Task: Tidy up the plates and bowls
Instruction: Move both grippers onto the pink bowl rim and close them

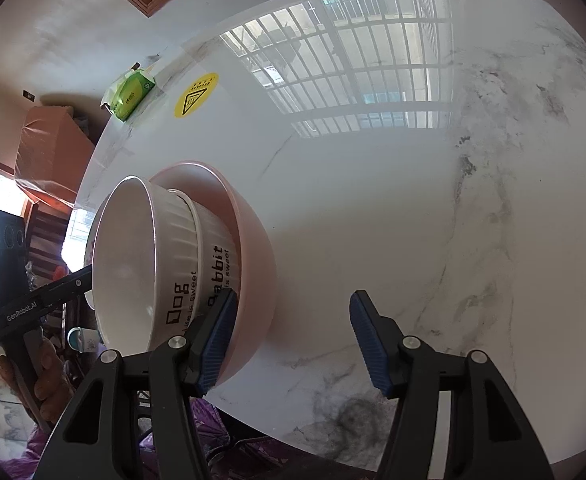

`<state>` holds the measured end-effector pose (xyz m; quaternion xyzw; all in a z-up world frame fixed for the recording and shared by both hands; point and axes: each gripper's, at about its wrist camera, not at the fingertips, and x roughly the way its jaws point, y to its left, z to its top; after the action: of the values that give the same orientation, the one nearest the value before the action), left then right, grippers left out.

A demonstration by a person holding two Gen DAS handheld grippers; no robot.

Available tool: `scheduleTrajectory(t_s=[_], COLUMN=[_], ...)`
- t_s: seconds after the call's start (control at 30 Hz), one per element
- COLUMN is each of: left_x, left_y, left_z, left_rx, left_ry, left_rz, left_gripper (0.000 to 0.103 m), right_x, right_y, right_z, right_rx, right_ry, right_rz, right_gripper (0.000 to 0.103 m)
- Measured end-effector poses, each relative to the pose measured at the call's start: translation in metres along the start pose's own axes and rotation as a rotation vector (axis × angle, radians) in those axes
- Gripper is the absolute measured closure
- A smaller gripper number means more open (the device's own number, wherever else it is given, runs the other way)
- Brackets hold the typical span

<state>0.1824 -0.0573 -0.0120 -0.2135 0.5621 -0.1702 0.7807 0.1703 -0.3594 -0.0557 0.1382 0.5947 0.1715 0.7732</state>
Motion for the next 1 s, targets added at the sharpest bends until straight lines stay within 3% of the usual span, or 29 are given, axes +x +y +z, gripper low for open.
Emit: scheduleTrajectory(t_s=[0.13,0.33,0.67,0.8,1.0], left_x=[-0.002,-0.008,0.008,0.009,0.005], left_y=[-0.001,-0.016,-0.032,-0.031,-0.019], left_z=[-0.003,-0.004,0.008,0.008,0.005], left_rx=[-0.039,-0.004,0.057,0.065,0.006], left_ry=[0.004,-0.018,0.072,0.052,-0.006], left_rz=[0.021,0.139,0.280,0.268,0.217], left_gripper=[0.077,0.077,0.076,0.079,0.080], right_x=[0.002,0.007,0.009,0.009,0.006], right_y=[0.000,0.007,0.008,0.007,0.015], right_z=[0.001,0.003,0.005,0.005,0.004], right_rx=[0.000,-0.012,-0.027,-0.021,-0.042], right_ry=[0.008,0.036,0.053,0.050,0.036], right_rz=[0.008,0.001,-0.008,0.003,0.024], right_gripper=[0.047,0.047,0.043,0.045,0.065])
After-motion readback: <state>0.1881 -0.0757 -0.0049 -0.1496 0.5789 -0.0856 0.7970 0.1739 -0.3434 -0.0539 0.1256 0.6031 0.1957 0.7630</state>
